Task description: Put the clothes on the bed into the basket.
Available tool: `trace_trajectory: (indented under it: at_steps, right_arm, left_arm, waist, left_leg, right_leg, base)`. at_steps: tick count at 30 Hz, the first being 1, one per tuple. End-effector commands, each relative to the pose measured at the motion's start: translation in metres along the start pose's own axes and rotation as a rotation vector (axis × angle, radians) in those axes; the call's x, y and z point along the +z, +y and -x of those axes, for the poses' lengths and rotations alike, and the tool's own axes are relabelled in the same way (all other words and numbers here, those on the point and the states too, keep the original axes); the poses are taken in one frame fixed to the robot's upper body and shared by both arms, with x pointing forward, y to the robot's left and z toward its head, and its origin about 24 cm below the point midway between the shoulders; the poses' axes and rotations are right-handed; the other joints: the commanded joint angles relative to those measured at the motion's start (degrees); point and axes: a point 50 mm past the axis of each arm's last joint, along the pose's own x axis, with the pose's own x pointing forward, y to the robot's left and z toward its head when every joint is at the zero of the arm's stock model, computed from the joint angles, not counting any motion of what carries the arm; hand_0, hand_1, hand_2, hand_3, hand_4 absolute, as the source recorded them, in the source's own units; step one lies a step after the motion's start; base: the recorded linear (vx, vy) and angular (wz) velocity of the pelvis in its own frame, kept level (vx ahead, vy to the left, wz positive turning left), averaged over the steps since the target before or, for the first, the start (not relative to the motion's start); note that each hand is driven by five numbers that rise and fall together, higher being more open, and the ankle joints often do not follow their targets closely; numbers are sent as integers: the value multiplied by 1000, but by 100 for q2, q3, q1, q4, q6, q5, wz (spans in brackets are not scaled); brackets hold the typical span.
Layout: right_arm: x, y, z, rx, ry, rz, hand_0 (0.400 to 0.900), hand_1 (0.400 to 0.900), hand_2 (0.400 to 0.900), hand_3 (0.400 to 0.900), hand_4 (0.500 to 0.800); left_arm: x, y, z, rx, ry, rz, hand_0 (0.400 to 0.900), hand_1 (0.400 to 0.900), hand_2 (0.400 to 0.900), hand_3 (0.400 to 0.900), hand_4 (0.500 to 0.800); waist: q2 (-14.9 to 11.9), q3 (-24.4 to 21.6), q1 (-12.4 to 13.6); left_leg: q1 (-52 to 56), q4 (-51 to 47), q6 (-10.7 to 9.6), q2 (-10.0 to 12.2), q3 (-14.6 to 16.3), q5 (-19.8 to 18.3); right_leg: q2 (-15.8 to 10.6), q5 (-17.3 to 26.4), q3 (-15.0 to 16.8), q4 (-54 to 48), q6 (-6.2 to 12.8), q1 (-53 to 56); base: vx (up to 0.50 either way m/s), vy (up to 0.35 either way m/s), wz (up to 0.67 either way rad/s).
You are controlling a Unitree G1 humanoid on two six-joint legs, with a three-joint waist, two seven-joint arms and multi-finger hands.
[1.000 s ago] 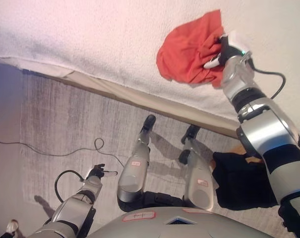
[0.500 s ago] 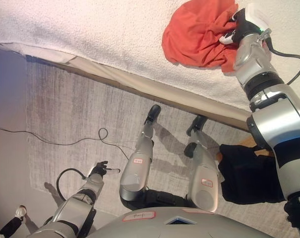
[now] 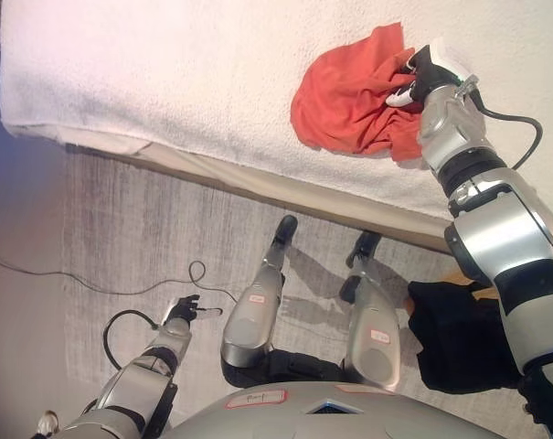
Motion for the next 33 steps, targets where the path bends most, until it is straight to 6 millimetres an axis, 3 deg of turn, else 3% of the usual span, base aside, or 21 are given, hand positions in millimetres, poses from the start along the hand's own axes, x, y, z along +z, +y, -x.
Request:
trace_trajectory:
  at_steps: [1, 8, 16, 19, 26, 33]
  right_arm:
    - [-13, -18, -3, -69, -4, 28, 400, 400, 400, 400, 500]
    - [-70, -26, -1, -73, 134, 28, 400, 400, 400, 400, 500]
    - [-111, -27, 7, -70, 235, 9, 400, 400, 400, 400, 500]
    - [-133, -37, 12, -94, 299, -1, 400, 400, 400, 400, 500]
    - [-196, -49, 35, -122, 475, 2, 400, 400, 400, 400, 500]
    - [-240, -67, 58, -161, 610, 9, 400, 400, 400, 400, 500]
  left_arm:
    - [-66, 24, 8, 69, 223, -60, 900, 900, 900, 900, 800]
    - [-76, 20, 10, 53, 259, -54, 900, 900, 900, 900, 800]
    - [-87, 26, 13, 56, 300, -67, 900, 900, 900, 900, 800]
    - [-88, 31, 13, 60, 303, -72, 900, 900, 900, 900, 800]
    - [-85, 34, 12, 52, 300, -123, 900, 900, 900, 900, 800]
    - [-86, 33, 12, 35, 304, -154, 900, 900, 900, 900, 800]
  waist:
    - [-246, -587, -288]
    - [-297, -1101, -751]
    - [-397, -1497, -1172]
    - [-408, -1563, -1315]
    - [-345, -1705, -1673]
    - [-261, -1793, -1880]
  left_leg:
    - [346, -308, 237, -107, 445, -196]
    - [1030, -454, 321, -63, 1087, -442]
    - [1502, -592, 306, 44, 1856, -611]
    - [1678, -592, 314, 69, 2132, -704]
    - [1922, -592, 335, 60, 2348, -815]
    - [2012, -592, 336, 54, 2432, -862]
  right_leg:
    - [-158, 2, 563, 85, 396, 90]
    - [-91, 121, 1048, -236, 483, 476]
    - [9, 270, 1410, -384, 631, 574]
    - [34, 282, 1488, -305, 701, 572]
    - [121, 244, 1767, -217, 750, 635]
    - [191, 239, 1941, -252, 722, 672]
  base:
    - [93, 70, -64]
    - [79, 58, -59]
    - [37, 4, -67]
    - [34, 6, -62]
    - [26, 9, -27]
    - [27, 3, -11]
